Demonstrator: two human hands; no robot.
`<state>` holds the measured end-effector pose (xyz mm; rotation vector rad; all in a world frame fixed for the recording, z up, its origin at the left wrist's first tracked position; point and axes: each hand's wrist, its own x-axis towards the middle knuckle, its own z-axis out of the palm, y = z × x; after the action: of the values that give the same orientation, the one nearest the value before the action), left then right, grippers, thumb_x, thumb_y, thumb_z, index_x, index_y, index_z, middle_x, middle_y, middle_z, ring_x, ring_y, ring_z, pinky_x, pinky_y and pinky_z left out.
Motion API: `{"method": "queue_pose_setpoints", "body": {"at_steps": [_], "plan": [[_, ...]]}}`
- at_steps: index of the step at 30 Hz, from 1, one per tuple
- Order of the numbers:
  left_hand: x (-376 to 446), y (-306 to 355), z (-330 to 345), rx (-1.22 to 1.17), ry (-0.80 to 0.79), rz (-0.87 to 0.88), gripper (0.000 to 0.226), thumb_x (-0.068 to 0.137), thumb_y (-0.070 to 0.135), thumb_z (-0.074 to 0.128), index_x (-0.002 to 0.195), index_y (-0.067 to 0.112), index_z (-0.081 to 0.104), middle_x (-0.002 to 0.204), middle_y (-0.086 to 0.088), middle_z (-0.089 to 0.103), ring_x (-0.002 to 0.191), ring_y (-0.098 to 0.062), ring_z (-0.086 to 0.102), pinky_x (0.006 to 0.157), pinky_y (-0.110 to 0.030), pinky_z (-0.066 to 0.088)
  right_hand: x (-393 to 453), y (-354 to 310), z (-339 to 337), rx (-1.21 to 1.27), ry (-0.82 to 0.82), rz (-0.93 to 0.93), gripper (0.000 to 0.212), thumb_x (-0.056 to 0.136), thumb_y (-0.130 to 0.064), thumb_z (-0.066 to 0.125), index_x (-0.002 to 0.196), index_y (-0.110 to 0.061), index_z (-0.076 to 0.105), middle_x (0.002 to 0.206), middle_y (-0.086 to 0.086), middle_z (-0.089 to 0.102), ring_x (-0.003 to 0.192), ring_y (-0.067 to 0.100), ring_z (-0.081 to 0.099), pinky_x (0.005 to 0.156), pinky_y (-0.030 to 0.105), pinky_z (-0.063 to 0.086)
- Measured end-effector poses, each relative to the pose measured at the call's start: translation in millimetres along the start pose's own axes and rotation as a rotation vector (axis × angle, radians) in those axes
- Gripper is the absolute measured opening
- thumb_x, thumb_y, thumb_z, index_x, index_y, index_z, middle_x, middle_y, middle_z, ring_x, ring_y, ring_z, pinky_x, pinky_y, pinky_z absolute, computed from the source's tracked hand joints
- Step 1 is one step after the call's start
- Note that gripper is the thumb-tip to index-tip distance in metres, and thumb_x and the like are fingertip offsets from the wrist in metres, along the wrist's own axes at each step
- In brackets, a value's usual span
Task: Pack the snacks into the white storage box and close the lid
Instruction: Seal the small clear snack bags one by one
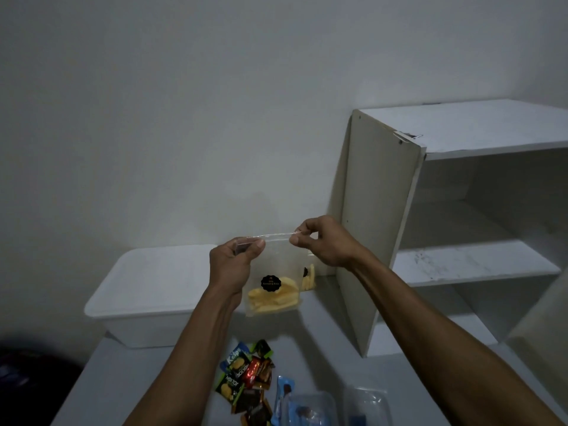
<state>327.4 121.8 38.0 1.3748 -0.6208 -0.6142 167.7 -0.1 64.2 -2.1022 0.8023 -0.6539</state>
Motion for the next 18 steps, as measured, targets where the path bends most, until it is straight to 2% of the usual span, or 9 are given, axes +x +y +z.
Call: {"method": "queue_pose_setpoints", "body": {"at_steps": [5,7,10,13,18], "plan": [[2,5,2,-0.024,-0.001,-0.003,0.008,0.078,0.009,0.077,0.081,0.015,0.073,0.080,0.000,0.072,0.077,-0.013,0.063,0.080,-0.030,0.049,-3,2,-1,0.136,0.069,0.053,0.016,0.085,-0.034,0.075,0.076,-0.023,0.070,0.092,-0.004,0.073,0.091,0.008,0.065,0.081,0.028,0.048],[2,4,0,-0.034,-0.003,-0.015,0.008,0.078,0.010,0.078,0.080,0.016,0.073,0.081,0.000,0.072,0.078,-0.014,0.063,0.079,-0.031,0.049,-6,2,-1,0.154,0.083,0.061,0.014,0.086,-0.032,0.074,0.077,-0.023,0.070,0.095,-0.003,0.073,0.093,0.009,0.065,0.080,0.027,0.047],[6,-4,-3,-0.043,0.017,-0.051,0.007,0.077,0.013,0.079,0.080,0.017,0.073,0.084,-0.002,0.073,0.084,-0.018,0.064,0.081,-0.034,0.051,-3,6,7,0.168,0.090,0.079,0.013,0.084,-0.033,0.076,0.081,-0.021,0.072,0.093,-0.004,0.074,0.091,0.009,0.067,0.079,0.026,0.049],[5,-5,-2,-0.057,0.004,-0.056,0.008,0.076,0.013,0.079,0.079,0.017,0.073,0.083,-0.001,0.073,0.083,-0.016,0.064,0.079,-0.032,0.047,-5,10,8,0.271,0.106,0.101,0.012,0.081,-0.029,0.079,0.079,-0.019,0.074,0.087,-0.004,0.076,0.082,0.003,0.068,0.077,0.025,0.049],[7,-3,0,-0.064,-0.002,-0.071,0.008,0.076,0.012,0.079,0.079,0.016,0.073,0.083,-0.002,0.073,0.085,-0.019,0.065,0.081,-0.033,0.048,-8,12,6,0.269,0.123,0.085,0.017,0.081,-0.033,0.079,0.080,-0.016,0.074,0.087,-0.003,0.076,0.086,0.006,0.070,0.078,0.023,0.051]]}}
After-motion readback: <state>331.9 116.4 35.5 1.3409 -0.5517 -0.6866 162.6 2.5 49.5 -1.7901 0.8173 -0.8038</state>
